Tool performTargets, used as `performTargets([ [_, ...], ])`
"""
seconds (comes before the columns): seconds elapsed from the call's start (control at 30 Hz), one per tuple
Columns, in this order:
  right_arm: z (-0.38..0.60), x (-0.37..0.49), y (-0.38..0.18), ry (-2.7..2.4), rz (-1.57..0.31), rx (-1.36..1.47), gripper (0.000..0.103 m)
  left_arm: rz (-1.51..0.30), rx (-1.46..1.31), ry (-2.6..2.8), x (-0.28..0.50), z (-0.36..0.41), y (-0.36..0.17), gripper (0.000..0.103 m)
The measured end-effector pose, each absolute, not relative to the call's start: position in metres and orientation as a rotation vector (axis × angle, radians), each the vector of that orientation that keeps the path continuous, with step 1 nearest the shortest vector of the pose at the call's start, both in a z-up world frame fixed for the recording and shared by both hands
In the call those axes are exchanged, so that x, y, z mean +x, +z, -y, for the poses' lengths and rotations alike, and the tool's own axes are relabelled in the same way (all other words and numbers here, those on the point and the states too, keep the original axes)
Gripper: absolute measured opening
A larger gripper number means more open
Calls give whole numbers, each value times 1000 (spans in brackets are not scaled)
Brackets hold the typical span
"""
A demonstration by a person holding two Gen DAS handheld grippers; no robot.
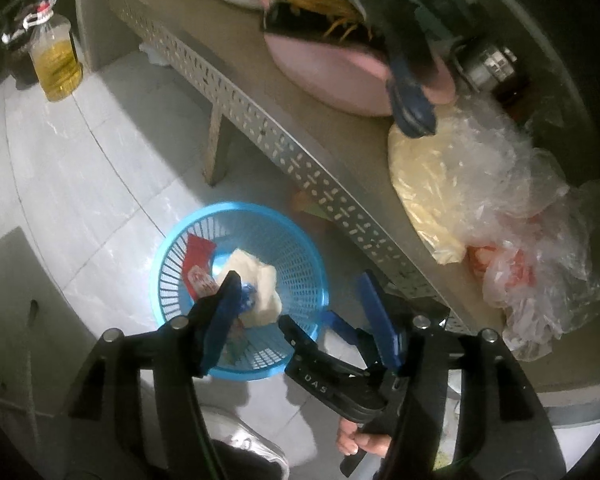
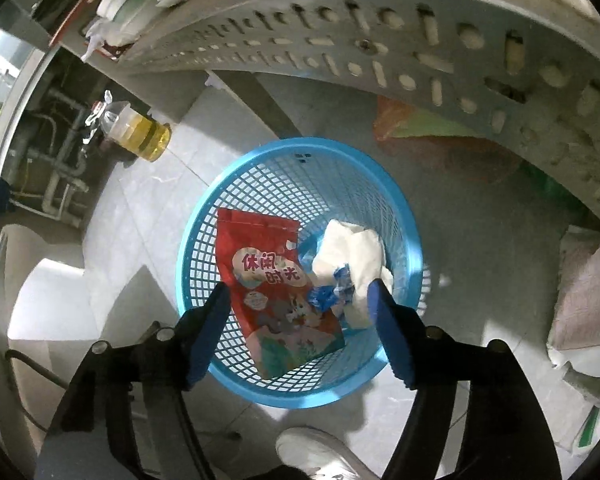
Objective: Collect trash
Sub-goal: 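Open both tools over the blue basket to drop the paper bag and wrapper, then move both tools back toward the table with the red can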
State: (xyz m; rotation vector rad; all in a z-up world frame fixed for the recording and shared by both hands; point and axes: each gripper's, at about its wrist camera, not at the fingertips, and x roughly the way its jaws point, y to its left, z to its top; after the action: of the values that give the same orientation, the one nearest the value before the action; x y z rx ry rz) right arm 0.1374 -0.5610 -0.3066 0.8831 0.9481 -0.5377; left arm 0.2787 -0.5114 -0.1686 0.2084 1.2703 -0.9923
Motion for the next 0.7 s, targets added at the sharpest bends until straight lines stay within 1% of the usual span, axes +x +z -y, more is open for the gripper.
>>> performTargets([
  [0.07, 557, 138, -299, -553, -945, 837, 71, -1249, 216, -986, 279, 502, -161, 59],
  [0.13, 550, 140, -290, -568, -938, 787, 77, -1236, 225, -980, 280, 492, -153, 59],
  [0.23, 531, 140, -269, -563, -923, 710, 81, -1199, 219, -954, 279, 465, -133, 60],
  [0.3, 521, 136, -255, -551, -914, 672, 83, -1177, 220, -933, 277, 447, -118, 62],
  [0.43, 494, 131, -221, -508, -885, 586, 88, -1101, 234, -915, 264, 410, -80, 69],
  [0.57, 464, 122, -187, -447, -891, 491, 89, -1052, 254, -899, 248, 372, -50, 75],
  [0.7, 439, 112, -154, -379, -887, 448, 89, -995, 259, -892, 228, 328, -21, 78],
])
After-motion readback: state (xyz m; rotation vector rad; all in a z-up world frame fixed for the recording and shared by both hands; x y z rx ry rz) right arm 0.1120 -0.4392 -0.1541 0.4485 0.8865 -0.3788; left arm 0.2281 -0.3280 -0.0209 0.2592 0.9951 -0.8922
